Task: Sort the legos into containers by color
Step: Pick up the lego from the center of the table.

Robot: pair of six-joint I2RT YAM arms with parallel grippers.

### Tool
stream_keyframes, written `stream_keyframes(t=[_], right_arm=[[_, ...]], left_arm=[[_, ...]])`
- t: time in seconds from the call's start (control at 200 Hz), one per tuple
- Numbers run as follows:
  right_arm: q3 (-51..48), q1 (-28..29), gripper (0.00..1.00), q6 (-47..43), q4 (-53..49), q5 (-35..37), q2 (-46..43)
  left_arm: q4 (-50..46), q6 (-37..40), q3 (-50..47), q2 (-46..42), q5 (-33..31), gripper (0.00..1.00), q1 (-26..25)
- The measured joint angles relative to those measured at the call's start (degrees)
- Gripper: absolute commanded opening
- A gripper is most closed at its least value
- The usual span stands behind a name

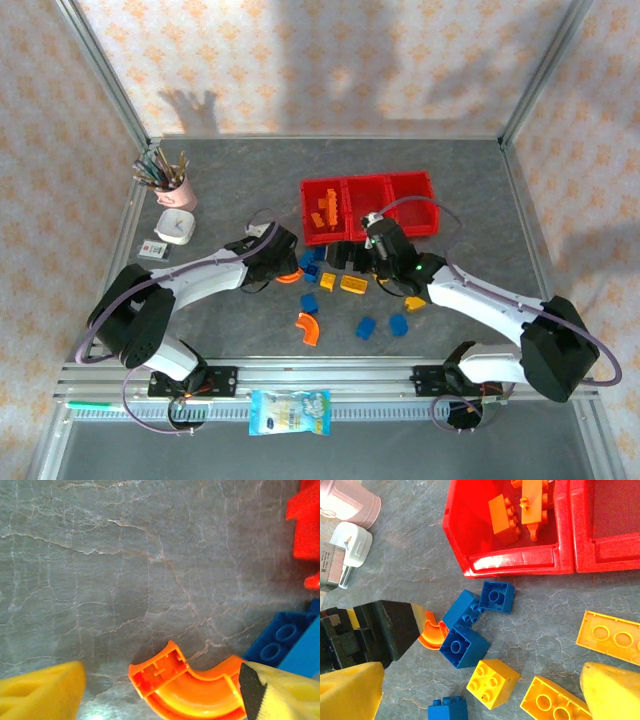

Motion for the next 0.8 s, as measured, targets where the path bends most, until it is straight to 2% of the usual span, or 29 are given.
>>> stream_keyframes(t=[0.145,0.33,0.576,0.801], right_arm=[[0.0,0.0,1.0,-0.7,0.0,0.2,0.1],[0.0,0.0,1.0,-2.3,0.4,-0.2,1.6],[0.2,0.0,1.0,-4.8,1.1,-2.0,4.2],[1.4,0.0,1.0,-6.5,1.6,-2.4,4.6]], left_arm=[[4.0,-7.9,-2.0,0.0,0.2,0.72,0.0],[4.9,-15.8,-3.8,-1.4,-1.1,0.69,0.0],[4.9,-20.7,-4.3,-2.0,-2.0,0.67,0.1],[5.0,-21.7,-4.1,-0.7,-1.9,0.67,-0.1]])
